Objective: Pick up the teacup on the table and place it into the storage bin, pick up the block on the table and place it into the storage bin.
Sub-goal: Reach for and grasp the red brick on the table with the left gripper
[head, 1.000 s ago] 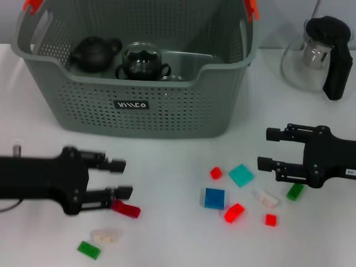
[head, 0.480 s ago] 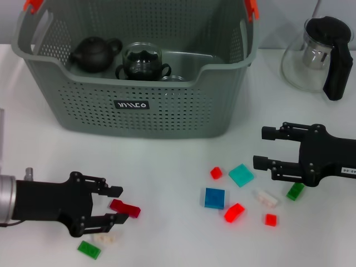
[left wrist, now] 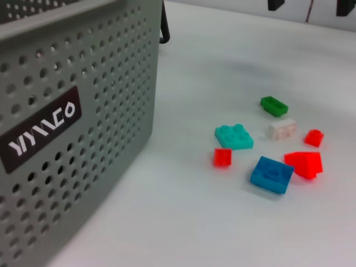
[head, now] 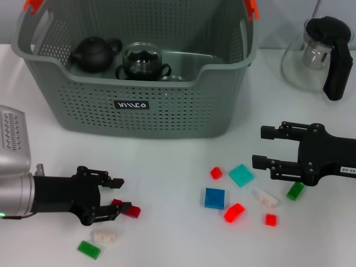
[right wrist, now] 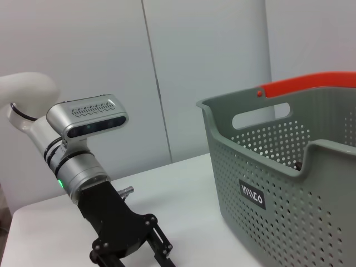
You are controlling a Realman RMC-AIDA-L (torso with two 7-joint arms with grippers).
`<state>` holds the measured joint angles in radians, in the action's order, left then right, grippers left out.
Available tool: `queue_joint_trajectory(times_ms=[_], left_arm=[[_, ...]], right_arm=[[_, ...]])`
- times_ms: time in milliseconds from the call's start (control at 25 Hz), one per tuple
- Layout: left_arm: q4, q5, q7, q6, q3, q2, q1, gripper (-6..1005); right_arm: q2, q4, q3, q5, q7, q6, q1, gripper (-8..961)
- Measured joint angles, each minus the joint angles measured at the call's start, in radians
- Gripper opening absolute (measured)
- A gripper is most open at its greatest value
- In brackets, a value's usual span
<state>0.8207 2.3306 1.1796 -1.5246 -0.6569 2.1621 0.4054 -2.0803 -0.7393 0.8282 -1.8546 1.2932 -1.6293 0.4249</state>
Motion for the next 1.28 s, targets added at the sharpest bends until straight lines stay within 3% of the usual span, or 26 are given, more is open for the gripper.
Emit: queue_joint_trajectory(times_ms=[1280], left_arm=[[-0.003, 0.067, -0.015, -0.001, 0.001, 0.005, -0.008, 452]], right_arm=[[-0.001, 0.000, 0.002, 0.000, 0.002, 0.000, -0.001, 740]])
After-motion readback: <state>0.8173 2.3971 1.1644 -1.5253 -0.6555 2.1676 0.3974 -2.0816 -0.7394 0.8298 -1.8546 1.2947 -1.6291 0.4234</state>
